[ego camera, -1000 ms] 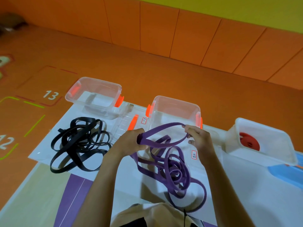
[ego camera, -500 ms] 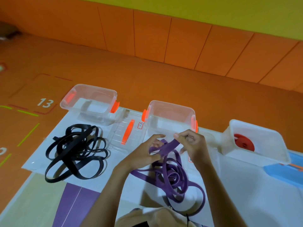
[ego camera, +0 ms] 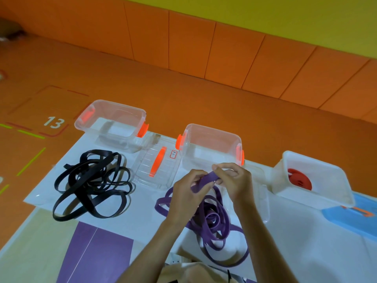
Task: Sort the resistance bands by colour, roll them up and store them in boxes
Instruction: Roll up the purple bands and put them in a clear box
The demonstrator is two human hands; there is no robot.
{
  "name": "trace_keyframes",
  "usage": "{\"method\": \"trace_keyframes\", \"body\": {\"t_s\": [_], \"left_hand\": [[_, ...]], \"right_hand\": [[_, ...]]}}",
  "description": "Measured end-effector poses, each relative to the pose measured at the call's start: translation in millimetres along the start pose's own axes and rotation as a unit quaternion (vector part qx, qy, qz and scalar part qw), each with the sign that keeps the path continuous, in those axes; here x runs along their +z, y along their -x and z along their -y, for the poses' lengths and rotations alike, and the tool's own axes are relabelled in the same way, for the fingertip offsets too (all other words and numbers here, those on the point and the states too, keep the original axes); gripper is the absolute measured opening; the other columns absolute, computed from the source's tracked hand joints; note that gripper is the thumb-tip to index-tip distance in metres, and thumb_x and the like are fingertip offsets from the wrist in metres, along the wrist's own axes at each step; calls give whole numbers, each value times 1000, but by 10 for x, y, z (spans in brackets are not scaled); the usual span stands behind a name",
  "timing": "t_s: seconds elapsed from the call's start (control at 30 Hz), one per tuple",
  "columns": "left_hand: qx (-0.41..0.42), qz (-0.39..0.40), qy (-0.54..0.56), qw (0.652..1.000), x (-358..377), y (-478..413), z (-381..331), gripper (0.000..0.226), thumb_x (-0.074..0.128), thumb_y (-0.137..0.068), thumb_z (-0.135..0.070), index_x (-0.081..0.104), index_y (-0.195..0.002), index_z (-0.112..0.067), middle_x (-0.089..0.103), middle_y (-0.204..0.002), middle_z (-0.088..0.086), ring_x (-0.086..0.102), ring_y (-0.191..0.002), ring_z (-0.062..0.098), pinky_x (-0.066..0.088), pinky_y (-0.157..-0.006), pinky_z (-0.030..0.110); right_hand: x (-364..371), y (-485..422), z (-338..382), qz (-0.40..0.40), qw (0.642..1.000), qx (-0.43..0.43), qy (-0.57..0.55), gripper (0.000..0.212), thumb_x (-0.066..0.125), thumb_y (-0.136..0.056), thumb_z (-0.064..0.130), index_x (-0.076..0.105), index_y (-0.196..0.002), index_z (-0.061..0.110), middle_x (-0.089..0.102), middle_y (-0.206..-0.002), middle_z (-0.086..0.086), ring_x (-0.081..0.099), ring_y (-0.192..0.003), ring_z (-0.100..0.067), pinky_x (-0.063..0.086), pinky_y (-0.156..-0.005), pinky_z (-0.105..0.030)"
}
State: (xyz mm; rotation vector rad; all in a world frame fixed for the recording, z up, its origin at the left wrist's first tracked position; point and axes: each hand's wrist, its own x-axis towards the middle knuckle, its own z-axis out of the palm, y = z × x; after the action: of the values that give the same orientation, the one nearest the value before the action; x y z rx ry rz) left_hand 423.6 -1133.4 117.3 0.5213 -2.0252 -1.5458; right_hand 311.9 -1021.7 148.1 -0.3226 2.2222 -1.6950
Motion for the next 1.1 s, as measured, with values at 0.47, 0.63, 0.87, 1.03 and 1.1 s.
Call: {"method": "trace_keyframes", "body": {"t_s": [0.47,0.63,0.87,1.03,1.1], "left_hand": [[50,-38,-18,998,70,59,67,30,80,-92,-28,65,-103,-52,68,-108,-36,69,-104,-1,52,-87,12],[54,-37,-53,996,135,80,111,20,78,-92,-36,64,-104,-41,66,-106,-35,67,-104,-2,52,-88,11],[30,-38,61,997,247,66,86,29,89,-83,-17,68,-87,-36,77,-110,-16,74,-107,12,59,-89,25],[-8,22,129,991,196,-114,-9,20,92,-78,-10,85,-95,-18,78,-108,-3,75,-105,22,56,-90,24],[-29,58,150,987,178,-182,-90,24,90,-80,-8,86,-100,-21,78,-110,-3,75,-105,21,57,-89,22]], "right_hand": [[218,222,-65,20,984,165,-58,31,56,-107,27,71,-85,13,76,-86,-9,73,-85,-26,59,-95,-57],[4,257,-105,75,984,155,-41,10,79,-91,31,83,-86,23,81,-88,-9,79,-92,-21,63,-94,-44],[-59,208,-117,54,982,158,-82,14,72,-84,6,82,-86,17,80,-87,-15,80,-90,-29,65,-82,-40],[-294,85,-79,84,981,117,-127,24,65,-95,-3,81,-91,13,80,-91,-14,80,-88,-27,62,-73,-24],[-388,58,-70,105,975,105,-166,26,63,-97,-1,82,-93,15,79,-97,-17,79,-93,-30,62,-77,-26]]}}
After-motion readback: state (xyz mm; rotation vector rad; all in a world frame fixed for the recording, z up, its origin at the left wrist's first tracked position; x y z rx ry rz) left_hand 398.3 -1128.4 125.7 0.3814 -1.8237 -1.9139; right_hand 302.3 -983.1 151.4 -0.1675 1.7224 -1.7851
